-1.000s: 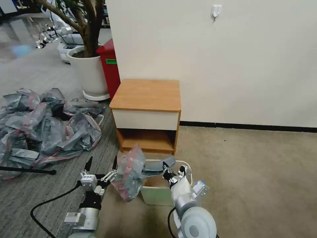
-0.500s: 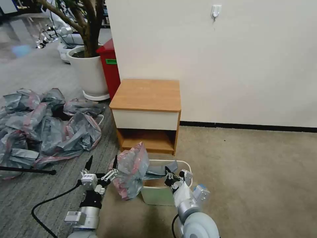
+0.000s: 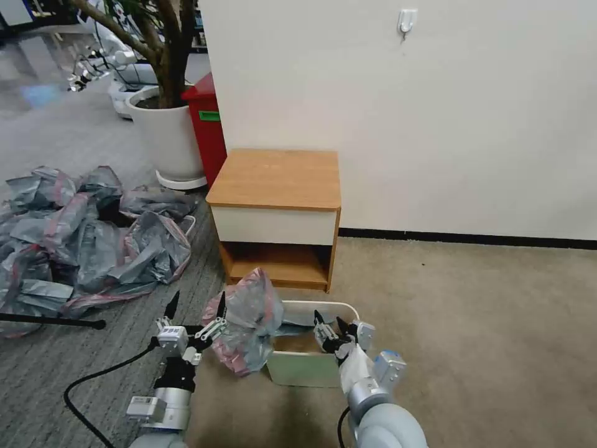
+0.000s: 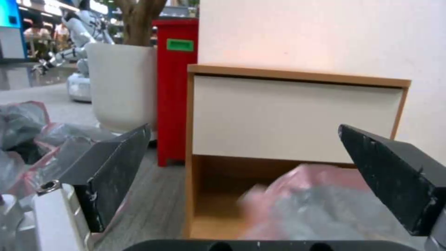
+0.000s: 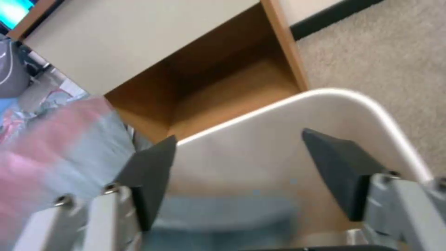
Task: Pick up the garbage bag from the table and place it over the trash can.
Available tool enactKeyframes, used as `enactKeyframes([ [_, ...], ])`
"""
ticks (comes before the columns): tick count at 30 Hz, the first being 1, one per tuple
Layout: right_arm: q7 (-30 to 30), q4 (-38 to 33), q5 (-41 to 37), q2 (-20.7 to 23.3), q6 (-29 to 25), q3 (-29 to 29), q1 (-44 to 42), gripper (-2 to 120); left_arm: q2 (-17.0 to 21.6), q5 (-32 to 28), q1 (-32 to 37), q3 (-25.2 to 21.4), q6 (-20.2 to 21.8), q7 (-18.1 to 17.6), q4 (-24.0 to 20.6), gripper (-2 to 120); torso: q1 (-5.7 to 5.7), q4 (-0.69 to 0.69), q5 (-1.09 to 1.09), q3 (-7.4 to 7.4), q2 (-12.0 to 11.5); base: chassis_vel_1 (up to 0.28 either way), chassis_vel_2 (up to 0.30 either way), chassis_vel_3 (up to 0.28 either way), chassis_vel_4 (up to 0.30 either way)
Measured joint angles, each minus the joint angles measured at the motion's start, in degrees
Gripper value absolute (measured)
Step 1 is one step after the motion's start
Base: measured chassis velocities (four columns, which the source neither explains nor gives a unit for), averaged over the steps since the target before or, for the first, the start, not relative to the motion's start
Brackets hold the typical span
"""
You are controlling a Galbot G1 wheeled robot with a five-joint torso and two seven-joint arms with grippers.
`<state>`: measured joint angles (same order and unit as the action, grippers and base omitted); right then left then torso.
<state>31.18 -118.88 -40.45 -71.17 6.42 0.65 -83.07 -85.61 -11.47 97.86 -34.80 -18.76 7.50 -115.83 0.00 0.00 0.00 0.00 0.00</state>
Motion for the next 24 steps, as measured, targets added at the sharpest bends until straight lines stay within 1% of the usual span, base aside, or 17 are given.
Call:
enactKeyframes([
  [2,0.1,-0.37,0.19,0.3,0.01,-0.45,-0.12,84,0.03,0.13,0.0,0.16,-0.01,0.05,0.0,100,0.0,0.0,0.0,0.0,0.0,0.0,0.0,0.0,0.0],
  [3,0.1,-0.37,0.19,0.3,0.01,-0.45,-0.12,84,0.03,0.13,0.0,0.16,-0.01,0.05,0.0,100,0.0,0.0,0.0,0.0,0.0,0.0,0.0,0.0,0.0],
  [4,0.2,-1.11,0.57,0.8,0.0,-1.28,-0.45,92,0.24,0.31,0.0,0.33,-0.02,0.25,-0.04,100,0.0,0.0,0.0,0.0,0.0,0.0,0.0,0.0,0.0],
  [6,0.22,-1.74,0.65,1.01,-0.05,-1.88,-0.76,95,0.49,0.32,0.02,0.35,-0.03,0.87,-0.24,100,0.0,0.0,0.0,0.0,0.0,0.0,0.0,0.0,0.0],
  [16,0.23,-2.33,1.28,0.24,-0.18,-2.35,-1.46,93,1.2,0.05,0.43,0.44,-0.03,2.14,-0.63,100,0.0,0.0,-0.01,0.0,0.0,0.0,0.0,0.0,0.0],
  [19,0.23,-2.33,1.44,-0.04,-0.31,-2.65,-1.54,93,2.48,-4.1,1.53,0.08,-0.15,7.51,-3.51,100,0.0,0.0,-0.01,0.0,0.0,0.0,0.0,0.0,0.0],
  [20,0.23,-2.39,1.44,-0.14,-0.33,-2.74,-1.46,93,3.1,-6.85,2.28,0.05,0.04,10.84,-5.19,100,0.0,0.0,-0.01,0.0,0.0,0.0,0.0,0.0,0.0],
  [21,0.23,-2.39,1.44,-0.14,-0.33,-2.74,-1.46,93,3.1,-6.85,2.28,0.05,0.04,10.84,-5.19,100,0.0,0.0,-0.01,0.0,0.0,0.0,0.0,0.0,0.0],
  [22,0.23,-2.52,1.44,-0.2,-0.34,-2.84,-1.41,92,3.62,-9.4,2.98,0.11,0.59,13.74,-6.7,100,0.0,0.0,0.0,0.0,0.0,0.0,0.0,0.0,0.0],
  [24,0.25,-2.94,1.4,-0.29,-0.36,-3.03,-1.45,92,4.49,-14.91,4.42,0.39,3.0,19.14,-9.6,100,0.0,0.0,0.0,0.0,0.0,0.0,0.0,0.0,0.0],
])
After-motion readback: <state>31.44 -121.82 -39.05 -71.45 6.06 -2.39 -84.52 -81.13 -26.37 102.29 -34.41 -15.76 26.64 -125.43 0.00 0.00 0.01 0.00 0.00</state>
